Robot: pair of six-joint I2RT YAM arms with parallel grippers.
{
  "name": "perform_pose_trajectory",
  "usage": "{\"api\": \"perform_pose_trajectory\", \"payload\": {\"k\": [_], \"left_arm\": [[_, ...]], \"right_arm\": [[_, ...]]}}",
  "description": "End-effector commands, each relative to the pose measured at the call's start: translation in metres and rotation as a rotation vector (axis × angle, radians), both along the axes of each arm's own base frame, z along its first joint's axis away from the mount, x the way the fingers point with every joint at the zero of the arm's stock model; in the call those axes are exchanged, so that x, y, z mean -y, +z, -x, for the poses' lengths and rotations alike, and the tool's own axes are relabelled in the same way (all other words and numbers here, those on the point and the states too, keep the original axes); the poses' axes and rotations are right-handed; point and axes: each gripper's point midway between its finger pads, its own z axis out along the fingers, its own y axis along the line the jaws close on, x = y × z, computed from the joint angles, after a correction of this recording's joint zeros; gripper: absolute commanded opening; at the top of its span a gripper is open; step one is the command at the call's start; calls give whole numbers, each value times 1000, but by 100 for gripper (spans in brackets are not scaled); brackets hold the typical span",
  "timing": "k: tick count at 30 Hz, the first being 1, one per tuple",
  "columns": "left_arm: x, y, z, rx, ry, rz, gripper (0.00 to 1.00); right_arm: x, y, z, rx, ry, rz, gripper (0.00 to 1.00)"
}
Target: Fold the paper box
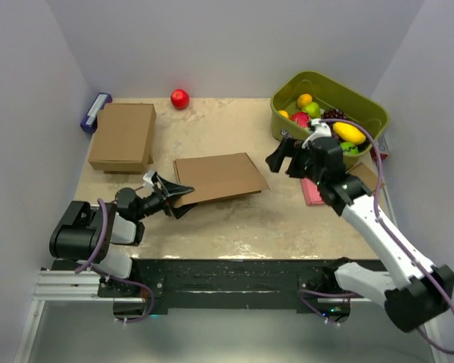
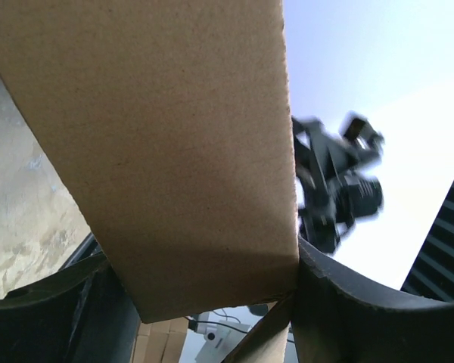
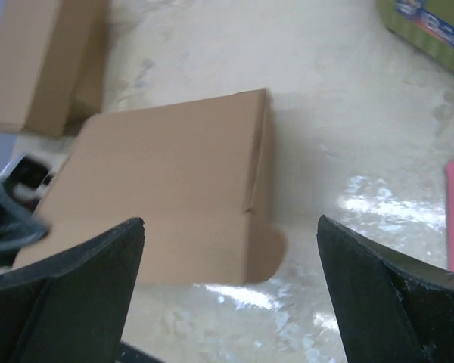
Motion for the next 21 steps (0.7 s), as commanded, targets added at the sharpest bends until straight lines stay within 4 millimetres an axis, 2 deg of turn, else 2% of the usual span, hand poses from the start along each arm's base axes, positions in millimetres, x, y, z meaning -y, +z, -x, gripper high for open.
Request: {"api": "perform_pose_trajectory", "payload": {"k": [1,2,4,5,7,8,9,10,11,13,16,20,21], "left_arm": [[-1,26,11,169,-16,18,53],[-1,27,13,168,-16,23,53],[-2,31,17,161,-17,43,53],[-2,32,18,157,-11,50,53],[-3,34,21,147,-3,69,53],[-4,36,22,153,1,75,53],[-4,36,24,137,4,84,53],[-4,36,26,133,5,88,53],[-5,37,26,134,11,93,53],[-5,36,30,113,17,103,52],[-6,37,31,111,24,108,52],[-6,40,31,113,26,118,51],[-5,40,32,111,25,120,51]], "right_arm": [[-5,-22,-16,-148,117,-293,99],[2,-36,-18,-183,91,-322,99],[-2,-36,-20,-199,102,-415,99],[0,-50,-16,-237,84,-442,99],[-2,-46,-17,-234,53,-536,99],[-1,-61,-11,-272,26,-568,99],[-3,-52,-12,-226,28,-616,99],[-4,-52,-11,-259,-2,-695,99],[-4,-64,-6,-290,-18,-726,99],[-5,-60,-5,-285,-29,-800,98],[0,-71,-5,-298,-81,-795,98],[-7,-89,3,-374,-68,-846,98],[-8,-88,3,-363,-61,-864,98]]}}
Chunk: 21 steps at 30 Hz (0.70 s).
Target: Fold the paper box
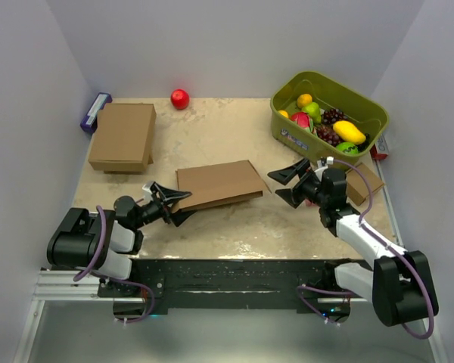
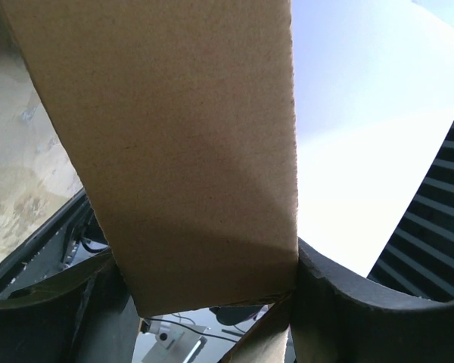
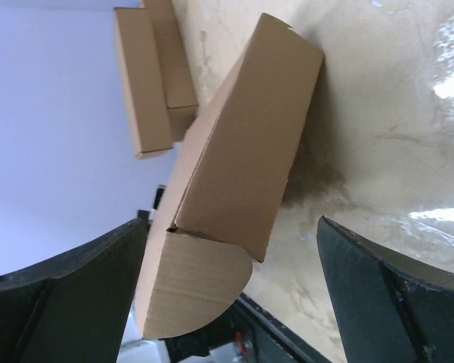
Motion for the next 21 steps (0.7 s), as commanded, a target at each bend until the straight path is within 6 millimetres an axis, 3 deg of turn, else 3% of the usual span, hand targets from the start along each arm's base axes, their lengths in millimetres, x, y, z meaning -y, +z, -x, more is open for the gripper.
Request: {"api": "perform_pose_trajectory", "payload": {"k": [1,13,21], "left_arm": [[-1,42,13,264,6,40,51],[0,54,8,266,21,90,50],[-4,80,-5,309,52,162,49]], "right_arm": [[-10,15,-1,18,2,-145,98],[-32,24,-8,24,-24,-150,98],[-45,43,-19,51,-37,-181,97]]}}
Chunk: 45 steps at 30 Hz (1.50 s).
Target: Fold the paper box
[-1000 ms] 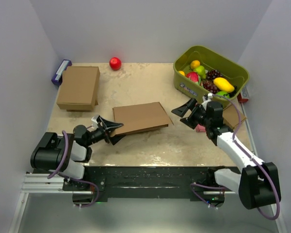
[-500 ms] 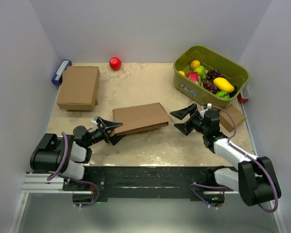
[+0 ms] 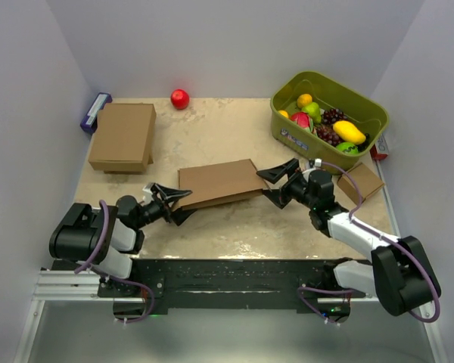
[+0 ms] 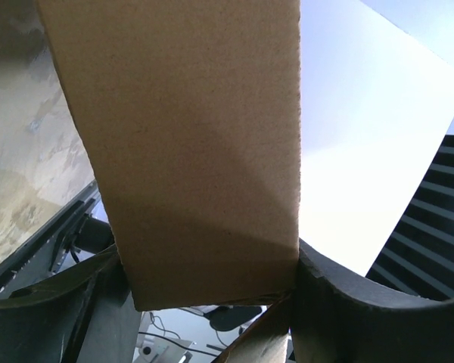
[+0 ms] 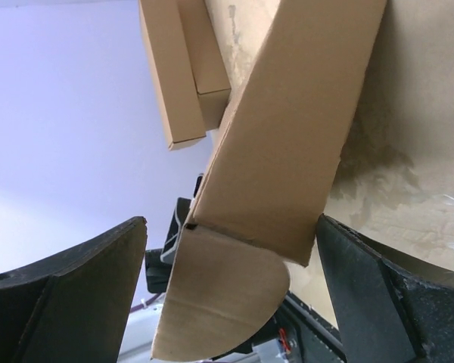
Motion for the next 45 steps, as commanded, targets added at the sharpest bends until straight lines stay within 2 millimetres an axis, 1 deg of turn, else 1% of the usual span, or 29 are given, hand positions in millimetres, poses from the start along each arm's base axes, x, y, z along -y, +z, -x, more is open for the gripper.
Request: {"api": "perform_pose_trajectory", "payload": {"k": [1,2,5,10,11,14,19,22,25,26,28,29,32,33,35,36,38,39,41,42,43,44,45], "left_arm": [[-4,89,4,377,17,146,49],[-4,88,4,371,19,148,49],[-5,89,4,365,26,158,49],[-7,96,1,373,36,185,48],[-7,97,1,374,35,189,48],[-7,97,2,373,37,190,48],[-6,98,3,375,32,191,48],[-5,97,6,374,25,189,48],[-4,97,9,376,18,187,47],[-4,97,9,374,17,186,47],[-2,96,12,374,7,180,47],[-2,95,13,374,6,177,47],[0,93,17,372,-3,171,47],[0,93,18,371,-7,169,47],[1,91,19,369,-11,165,47],[1,92,19,372,-12,165,48],[1,91,19,373,-14,163,51],[2,92,19,381,-17,160,55],[2,94,18,392,-24,158,62],[2,94,17,398,-24,156,69],[3,95,17,402,-30,155,72],[3,95,16,409,-33,151,76],[4,95,16,414,-37,146,83]], "right_arm": [[-8,38,-21,88,-40,-52,97],[-10,43,-23,95,-40,-56,98],[-17,45,-24,86,-36,-64,98],[-24,40,-23,60,-38,-68,97],[-26,42,-23,64,-35,-77,97],[-32,41,-21,53,-34,-80,97],[-41,32,-19,32,-34,-64,97],[-42,29,-21,29,-39,-53,96],[-40,25,-25,29,-60,-28,91],[-37,22,-27,22,-75,-16,86],[-36,22,-30,27,-83,1,81],[-36,17,-30,17,-85,15,77],[-36,10,-33,11,-84,44,73],[-36,8,-34,11,-82,52,69],[-35,6,-34,10,-84,60,64],[-34,6,-34,12,-95,63,57],[-30,4,-32,8,-105,73,51],[-27,10,-31,25,-113,77,49],[-20,8,-31,17,-144,109,45],[-17,16,-29,39,-148,112,44],[-14,20,-30,48,-167,119,41],[-11,19,-29,42,-172,132,40],[-9,22,-28,48,-176,139,38]]}}
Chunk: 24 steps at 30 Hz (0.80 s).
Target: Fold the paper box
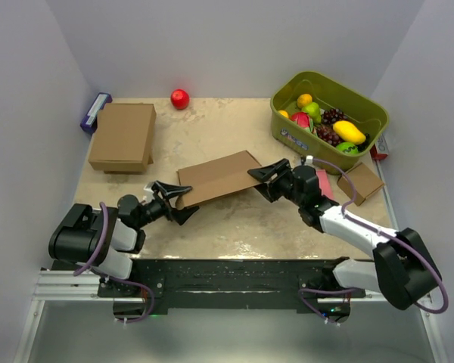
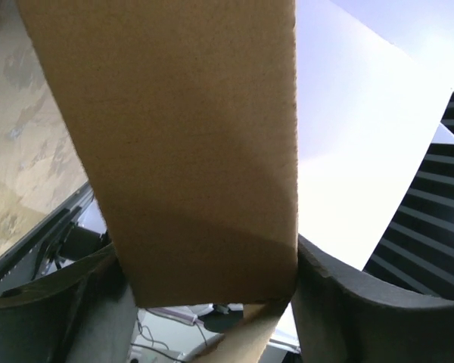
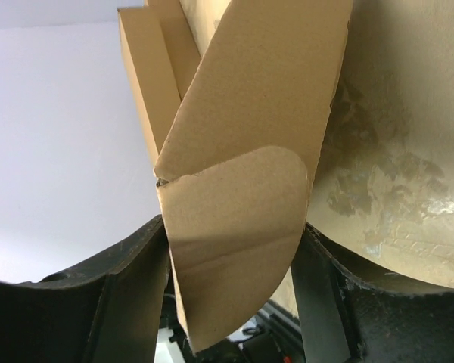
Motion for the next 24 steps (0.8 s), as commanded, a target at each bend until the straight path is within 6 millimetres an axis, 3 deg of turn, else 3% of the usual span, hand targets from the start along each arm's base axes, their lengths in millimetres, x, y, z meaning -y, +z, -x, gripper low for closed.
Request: {"api": "perform_pose_trajectory", "payload": {"k": [1,4,9,13,16,17,23,24], "left_arm": [[2,90,23,433,-72,119,88],[4,90,24,454,-91,104,100],[6,87,28,493,-119,70,100],[7,74,36,514,-164,15,100],[9,68,41,554,-197,-25,100],[9,66,41,578,-201,-44,100],[11,49,40,653,-233,-143,100],[11,47,38,663,-235,-162,100]], "right_arm": [[23,27,-14,92,-111,66,37],[27,28,-9,78,-114,82,34],[34,26,-2,43,-137,89,31],[45,42,3,44,-166,121,31],[58,49,7,24,-189,160,31],[63,42,12,-12,-188,190,31],[86,43,26,-100,-206,248,31],[91,51,24,-97,-219,250,31]]}}
